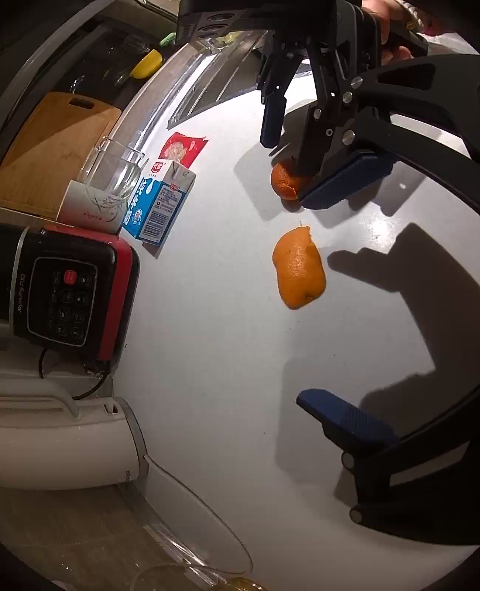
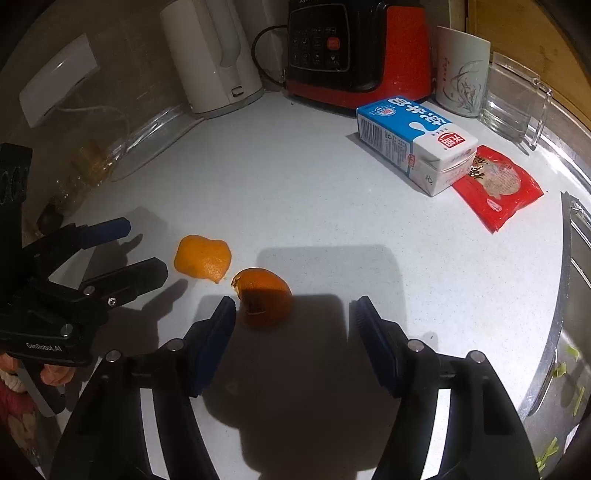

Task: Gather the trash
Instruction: 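Grasp the flat orange peel with the left tool while the right tool grasps the round peel, then carry both orange peels over the green basket and open both tools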

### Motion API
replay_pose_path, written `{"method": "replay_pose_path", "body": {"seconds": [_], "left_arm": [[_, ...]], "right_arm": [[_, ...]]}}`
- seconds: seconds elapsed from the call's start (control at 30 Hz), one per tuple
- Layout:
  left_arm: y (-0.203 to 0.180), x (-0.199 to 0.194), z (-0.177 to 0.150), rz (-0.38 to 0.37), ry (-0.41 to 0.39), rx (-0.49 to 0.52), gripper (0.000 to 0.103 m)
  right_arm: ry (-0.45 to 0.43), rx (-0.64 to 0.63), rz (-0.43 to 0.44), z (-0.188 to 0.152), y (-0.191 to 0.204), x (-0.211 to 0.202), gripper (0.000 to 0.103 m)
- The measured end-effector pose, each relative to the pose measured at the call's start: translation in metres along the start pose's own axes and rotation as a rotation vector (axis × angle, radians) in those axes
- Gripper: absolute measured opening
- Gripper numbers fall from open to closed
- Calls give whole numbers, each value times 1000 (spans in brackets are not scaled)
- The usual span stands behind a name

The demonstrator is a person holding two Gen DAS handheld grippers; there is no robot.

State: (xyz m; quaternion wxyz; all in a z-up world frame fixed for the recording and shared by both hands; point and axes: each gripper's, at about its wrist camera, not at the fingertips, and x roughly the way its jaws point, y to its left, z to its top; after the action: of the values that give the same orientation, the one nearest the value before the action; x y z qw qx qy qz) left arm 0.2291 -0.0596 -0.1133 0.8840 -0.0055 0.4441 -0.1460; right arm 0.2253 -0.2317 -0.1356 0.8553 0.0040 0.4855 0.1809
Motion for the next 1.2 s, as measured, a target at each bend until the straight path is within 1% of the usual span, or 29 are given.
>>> {"method": "replay_pose_path", "body": {"seconds": [0.07,0.1,0.17,0.23,0.27,0.3,0.37,0.43,0.5,0.53,0.57,0.6,0.63,0.7,0.73,0.83,0.97,1.07,1.13,1.2], "left_arm": [[0,2,1,-9,6,1,93],[0,4,2,-12,7,2,93],[-2,7,3,-19,11,6,93],[-5,10,4,-28,15,12,93],[-7,12,5,-31,18,18,93],[-10,14,5,-32,22,24,93],[-14,18,6,-28,28,36,93],[-18,22,8,-28,34,38,92],[-21,28,9,-29,50,38,82],[-23,31,10,-25,60,38,80],[-23,34,11,-16,65,36,76],[-24,36,11,-9,72,34,69],[-26,37,11,12,64,41,67],[-28,37,12,29,67,52,56],[-29,37,12,33,67,55,53],[-30,35,12,31,72,53,43],[-33,32,10,7,80,37,20],[-37,30,7,16,83,28,15],[-40,27,6,15,98,20,14],[-45,19,5,12,96,12,14]], "right_arm": [[-1,-7,0,1,2,2,64],[-1,-12,-2,2,3,2,61],[1,-24,-1,3,4,3,52],[5,-26,28,3,6,2,31],[5,-28,36,3,6,0,26],[5,-35,25,3,7,-2,23],[0,-53,-16,1,8,-8,22],[-6,-34,-11,-2,2,-16,22],[-19,-2,-13,-5,-5,-26,22],[-22,11,-15,-6,-9,-31,22],[-27,25,-16,-8,-12,-36,22],[-32,40,-17,-10,-16,-42,22],[-38,54,-14,-13,-20,-47,22],[-47,79,-9,-16,-25,-55,22],[-51,90,-8,-18,-28,-59,22],[-61,108,-7,-22,-31,-69,22],[-64,108,-6,-28,-31,-76,22],[-67,113,-5,-33,-30,-81,22],[-67,113,-4,-36,-31,-83,22],[-69,112,-1,-41,-30,-89,22]]}}
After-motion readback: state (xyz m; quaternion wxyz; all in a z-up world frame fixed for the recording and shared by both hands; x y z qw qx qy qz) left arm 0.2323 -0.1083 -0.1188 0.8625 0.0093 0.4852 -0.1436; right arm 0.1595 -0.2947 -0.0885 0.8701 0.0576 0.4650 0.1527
